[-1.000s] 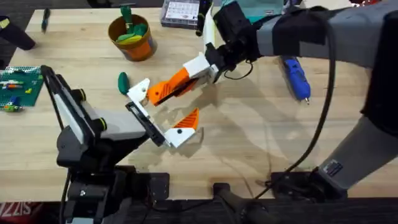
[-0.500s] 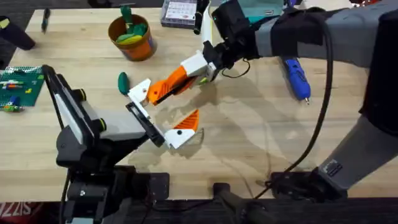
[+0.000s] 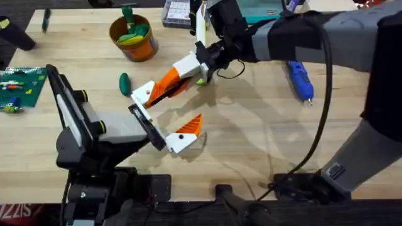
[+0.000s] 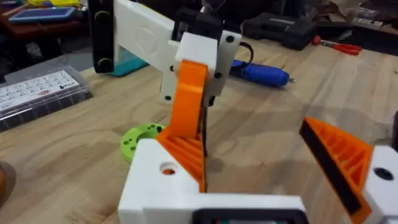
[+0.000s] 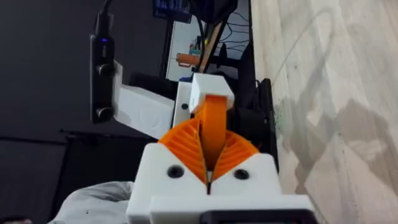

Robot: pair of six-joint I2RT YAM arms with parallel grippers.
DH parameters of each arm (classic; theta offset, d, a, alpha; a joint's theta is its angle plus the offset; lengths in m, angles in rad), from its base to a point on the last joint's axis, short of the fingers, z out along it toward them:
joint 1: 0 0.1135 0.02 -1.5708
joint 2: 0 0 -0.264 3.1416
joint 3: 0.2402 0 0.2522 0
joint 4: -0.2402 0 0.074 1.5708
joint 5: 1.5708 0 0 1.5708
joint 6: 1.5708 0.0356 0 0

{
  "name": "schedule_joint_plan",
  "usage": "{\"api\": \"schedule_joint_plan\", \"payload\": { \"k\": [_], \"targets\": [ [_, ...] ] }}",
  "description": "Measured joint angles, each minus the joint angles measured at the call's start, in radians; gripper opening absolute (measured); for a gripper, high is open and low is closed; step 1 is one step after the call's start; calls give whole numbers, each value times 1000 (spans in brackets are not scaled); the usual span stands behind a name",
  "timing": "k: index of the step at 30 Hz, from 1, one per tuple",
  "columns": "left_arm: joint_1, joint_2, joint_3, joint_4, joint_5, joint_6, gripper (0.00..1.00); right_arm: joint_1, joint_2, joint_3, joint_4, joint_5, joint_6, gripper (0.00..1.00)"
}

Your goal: Pick up the gripper from the table and insert it into the empty holder that is missing its gripper. Then pick up a screw, insert it into the mounting hole, and use the screwdriver to tighten it. Finally, clean up the table by picking up the vegetable and placing it into the bucket.

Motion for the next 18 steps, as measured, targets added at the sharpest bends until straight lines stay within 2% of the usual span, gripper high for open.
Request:
{"api": "schedule_joint_plan", "payload": {
  "k": [12, 18],
  "targets": [
    [10, 0, -1, -3, 8, -11, 986, 11, 38, -3, 149, -12, 118, 7],
    [7, 0, -1, -4, 33, -10, 986, 21, 42, -3, 153, 6, 137, 192]
  ]
}}
